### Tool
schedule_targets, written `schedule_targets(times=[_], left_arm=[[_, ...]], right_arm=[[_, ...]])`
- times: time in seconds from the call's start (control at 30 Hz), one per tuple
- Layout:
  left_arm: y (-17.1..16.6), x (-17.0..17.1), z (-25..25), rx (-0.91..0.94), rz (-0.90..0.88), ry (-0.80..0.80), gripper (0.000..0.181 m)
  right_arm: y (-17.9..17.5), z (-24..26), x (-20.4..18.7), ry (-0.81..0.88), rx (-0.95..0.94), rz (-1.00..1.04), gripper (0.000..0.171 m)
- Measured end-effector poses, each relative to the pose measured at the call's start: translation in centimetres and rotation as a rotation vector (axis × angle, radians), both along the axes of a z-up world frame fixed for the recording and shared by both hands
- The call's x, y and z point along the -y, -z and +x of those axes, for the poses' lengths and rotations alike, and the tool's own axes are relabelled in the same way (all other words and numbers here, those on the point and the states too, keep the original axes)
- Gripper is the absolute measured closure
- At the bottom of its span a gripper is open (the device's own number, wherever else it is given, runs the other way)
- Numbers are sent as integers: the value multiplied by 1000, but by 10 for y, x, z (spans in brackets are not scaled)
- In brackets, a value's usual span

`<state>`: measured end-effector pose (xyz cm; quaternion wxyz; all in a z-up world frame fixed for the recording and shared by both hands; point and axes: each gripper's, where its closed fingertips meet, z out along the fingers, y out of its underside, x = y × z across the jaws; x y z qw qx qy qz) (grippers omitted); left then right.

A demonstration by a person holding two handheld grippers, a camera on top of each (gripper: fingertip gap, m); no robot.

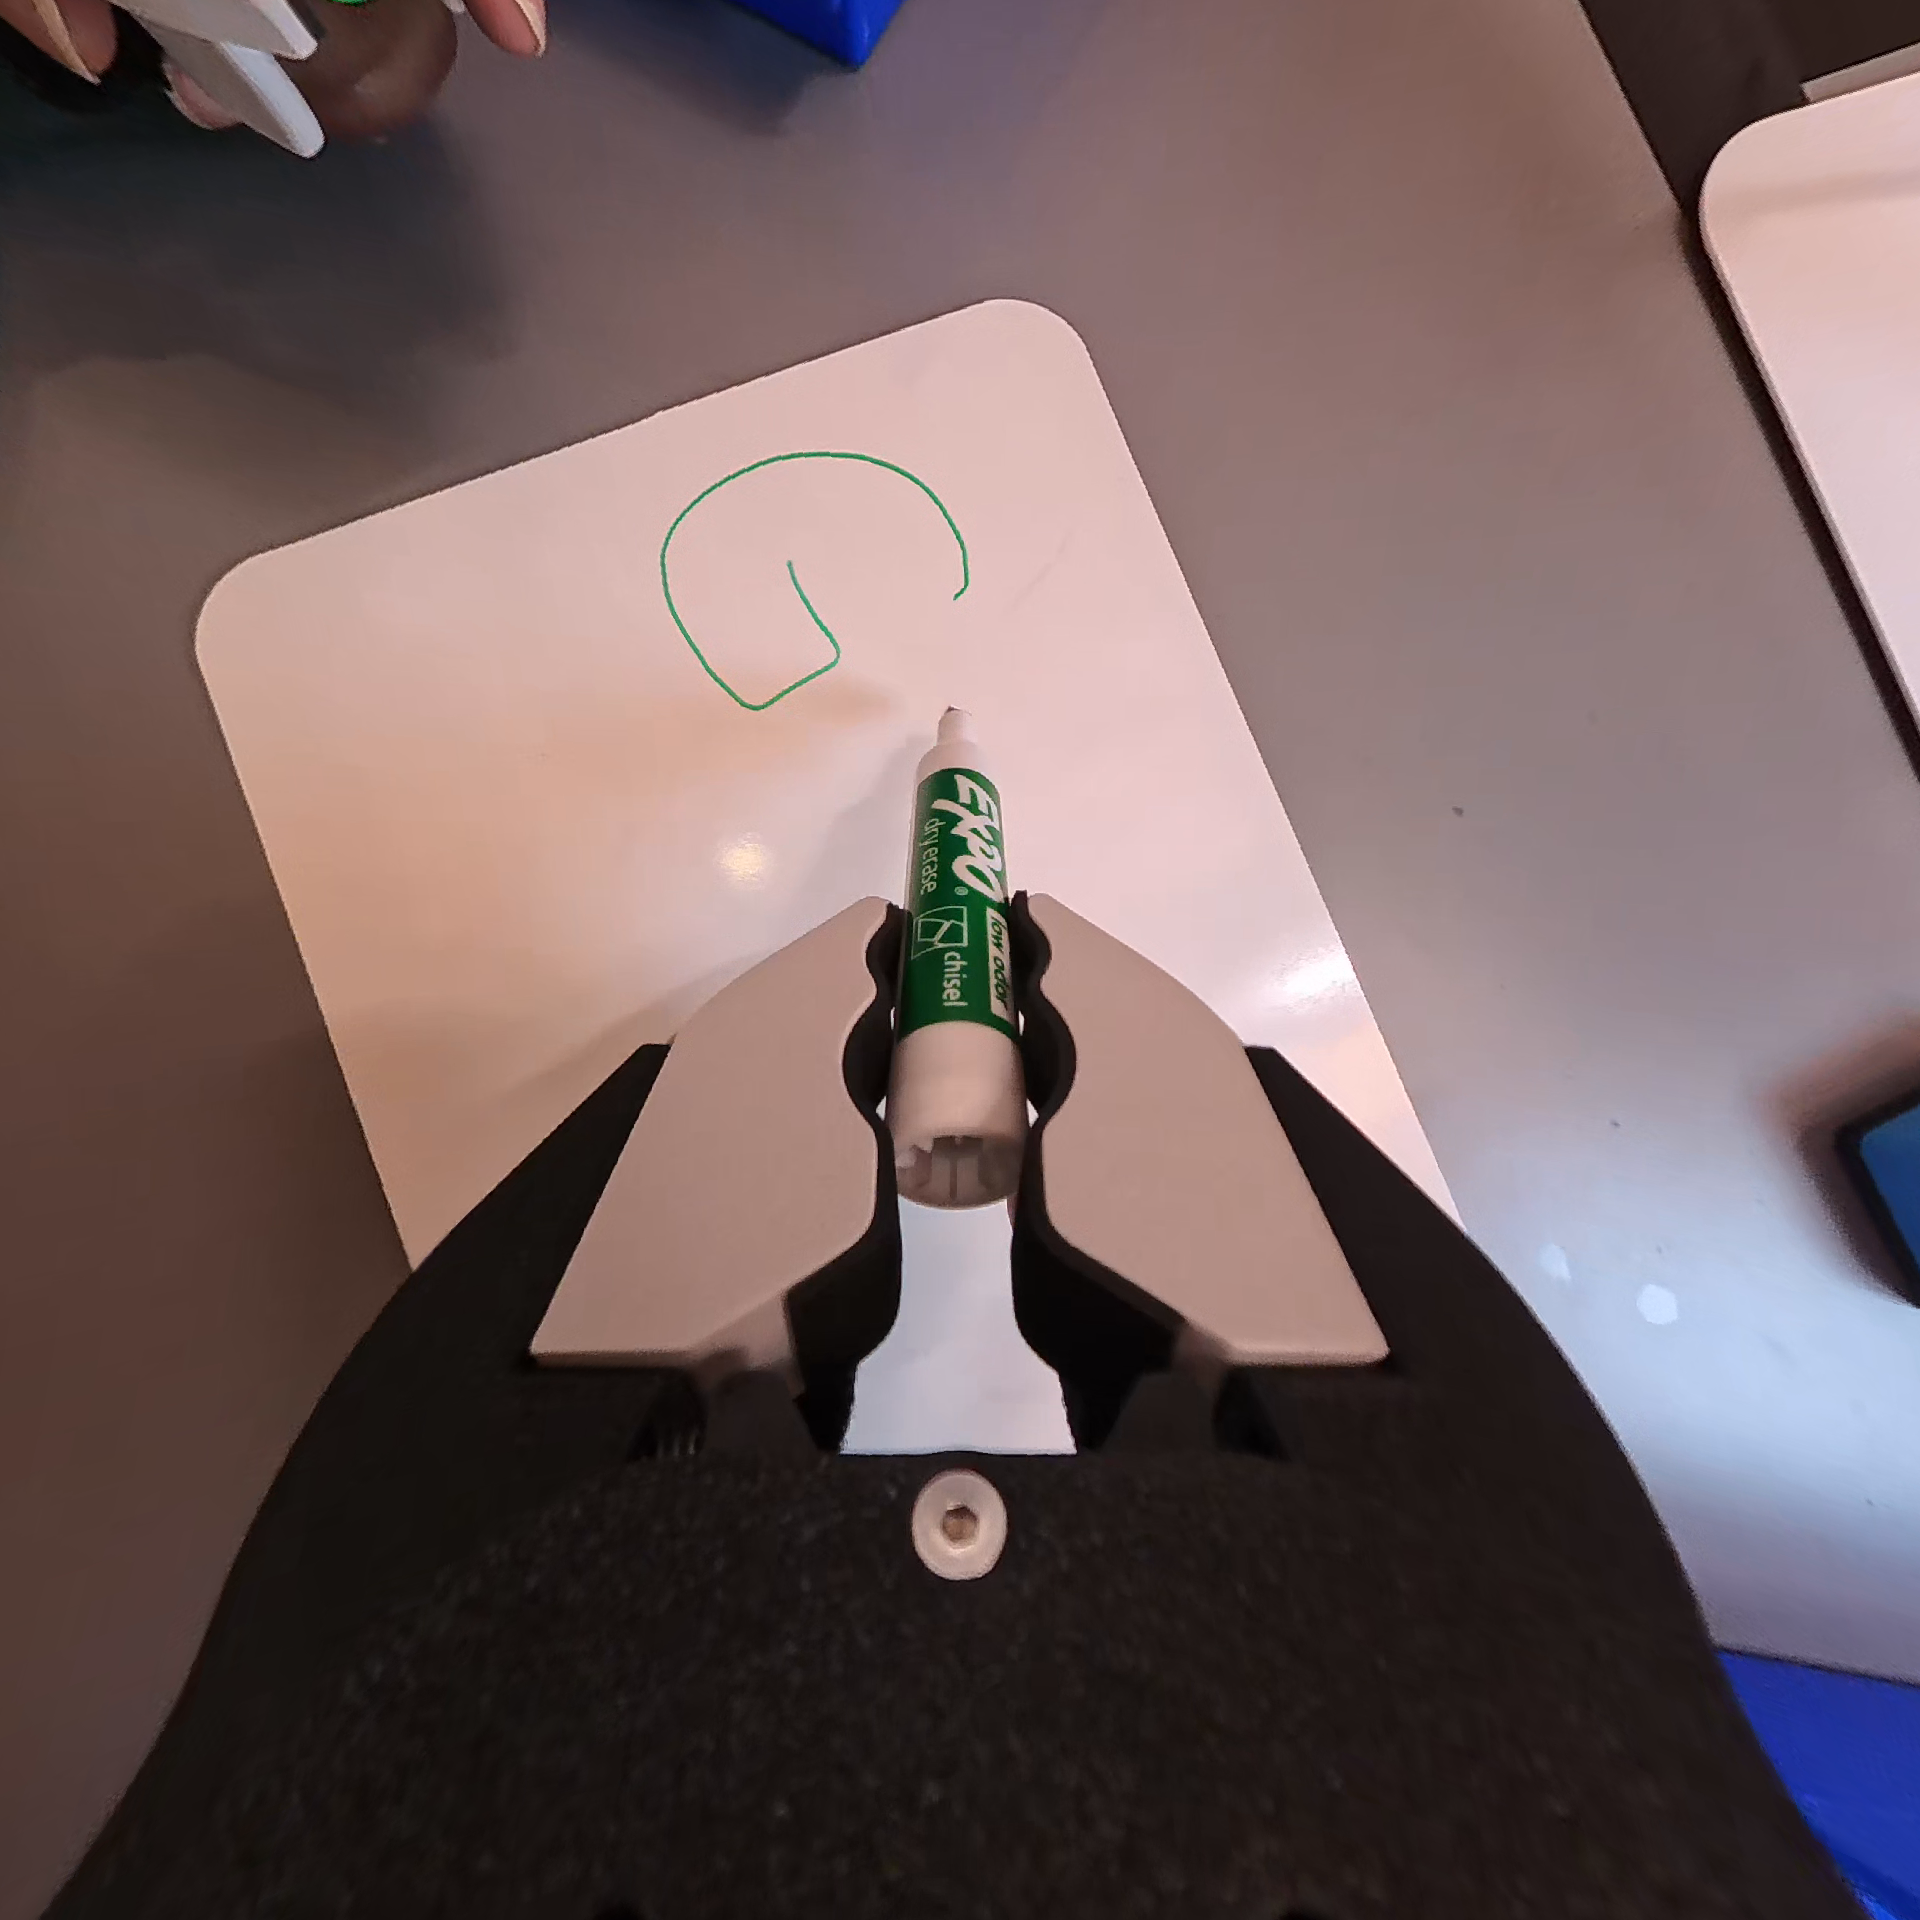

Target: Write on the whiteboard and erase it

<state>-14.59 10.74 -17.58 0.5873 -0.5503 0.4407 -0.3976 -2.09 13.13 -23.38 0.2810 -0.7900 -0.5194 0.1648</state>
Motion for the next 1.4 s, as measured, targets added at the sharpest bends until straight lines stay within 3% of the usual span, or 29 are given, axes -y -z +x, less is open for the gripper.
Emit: schedule_targets(times=[0.93,1.4], left_arm=[[2,1,1,-5,-7,8,162],[3,1,2,-8,-8,12,162]], right_arm=[[10,-8,-19,16,23,-25,152],[13,-6,25,-43,46,-75,152]])
